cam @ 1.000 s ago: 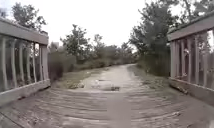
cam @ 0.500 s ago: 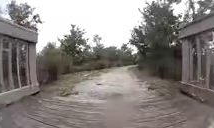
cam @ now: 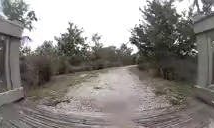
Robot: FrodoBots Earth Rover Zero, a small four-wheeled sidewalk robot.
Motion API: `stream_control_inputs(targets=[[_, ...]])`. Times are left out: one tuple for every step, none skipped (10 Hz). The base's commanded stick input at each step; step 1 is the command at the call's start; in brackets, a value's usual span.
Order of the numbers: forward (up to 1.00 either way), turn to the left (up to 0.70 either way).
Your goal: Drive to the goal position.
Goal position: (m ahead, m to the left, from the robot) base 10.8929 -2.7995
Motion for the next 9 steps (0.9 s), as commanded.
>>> stream_control_inputs(targets=[[0.7, 0.0], [0.7, 0.0], [0.7, 0.0], [0.7, 0.0], [0.7, 0.0], [0.7, 0.0], [0.7, 0.0], [0.7, 0.0], [0.7, 0.0]])
